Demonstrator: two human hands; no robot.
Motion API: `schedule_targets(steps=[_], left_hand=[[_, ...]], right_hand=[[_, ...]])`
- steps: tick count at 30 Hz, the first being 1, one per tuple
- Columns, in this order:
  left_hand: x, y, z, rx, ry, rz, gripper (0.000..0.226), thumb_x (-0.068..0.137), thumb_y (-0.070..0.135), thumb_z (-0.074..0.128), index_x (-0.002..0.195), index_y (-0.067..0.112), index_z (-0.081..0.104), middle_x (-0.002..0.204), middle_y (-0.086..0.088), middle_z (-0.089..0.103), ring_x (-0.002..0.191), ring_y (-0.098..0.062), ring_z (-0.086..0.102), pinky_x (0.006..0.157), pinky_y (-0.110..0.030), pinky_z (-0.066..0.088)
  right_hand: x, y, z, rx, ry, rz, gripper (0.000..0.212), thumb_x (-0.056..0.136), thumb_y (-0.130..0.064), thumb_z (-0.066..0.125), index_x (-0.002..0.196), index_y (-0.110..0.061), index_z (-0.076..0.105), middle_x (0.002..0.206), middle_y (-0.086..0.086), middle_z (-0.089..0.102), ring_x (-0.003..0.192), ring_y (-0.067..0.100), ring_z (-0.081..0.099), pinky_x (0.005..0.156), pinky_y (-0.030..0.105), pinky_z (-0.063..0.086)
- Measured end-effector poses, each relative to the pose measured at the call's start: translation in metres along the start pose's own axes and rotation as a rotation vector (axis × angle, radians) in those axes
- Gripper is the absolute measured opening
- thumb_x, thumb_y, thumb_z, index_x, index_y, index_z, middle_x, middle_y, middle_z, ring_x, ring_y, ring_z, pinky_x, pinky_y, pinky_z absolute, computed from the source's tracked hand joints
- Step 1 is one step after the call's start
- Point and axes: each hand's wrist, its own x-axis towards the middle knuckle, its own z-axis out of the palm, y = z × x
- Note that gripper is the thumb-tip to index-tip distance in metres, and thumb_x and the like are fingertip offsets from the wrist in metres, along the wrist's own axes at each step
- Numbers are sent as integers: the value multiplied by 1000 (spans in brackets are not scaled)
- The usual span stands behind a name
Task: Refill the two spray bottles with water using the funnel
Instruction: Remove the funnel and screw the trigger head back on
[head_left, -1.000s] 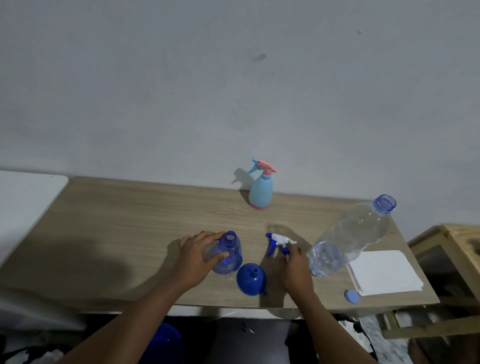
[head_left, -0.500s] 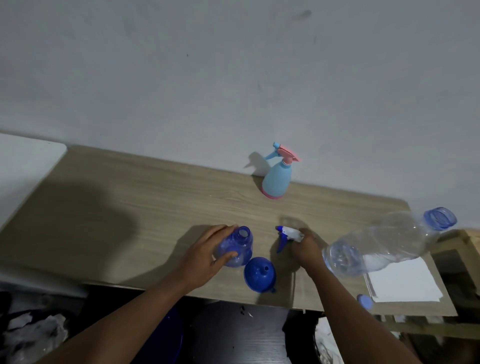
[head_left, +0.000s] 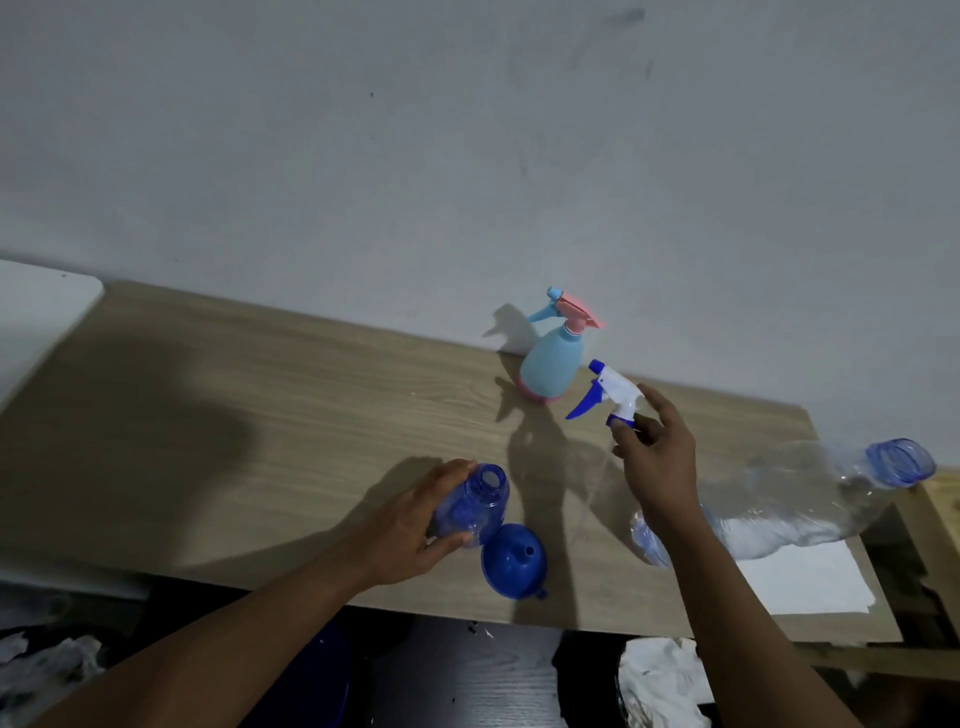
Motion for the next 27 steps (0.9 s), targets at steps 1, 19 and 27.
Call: schedule_targets(steps=[1,19,27], left_hand=[[0,-1,1,6,-3,-10,79,84,27,78,148,16,32,142,16,34,132,20,24,105,-1,23],[-5,55,-4,-129,109,-208,74,85,59,62,144,63,18,141,22,50,117,5,56,99,-26,48],[-13,113,-36,-105,117,-136,73,93,36,65,144,61,19,145,27,44,125,10,48,98,-10,42]], right_hand=[[0,-4,-2,13,6,-22,53,92,-5,65,139,-24,50,99,7,74,78,19,64,77,42,57],[-42,-133,-25,405,9,-429,56,92,-2,66,143,-20,49,100,0,76,92,18,70,90,52,57],[-73,-179,-39,447,-18,-586,55,92,-2,67,141,-21,50,103,13,73,97,29,69,87,56,55]])
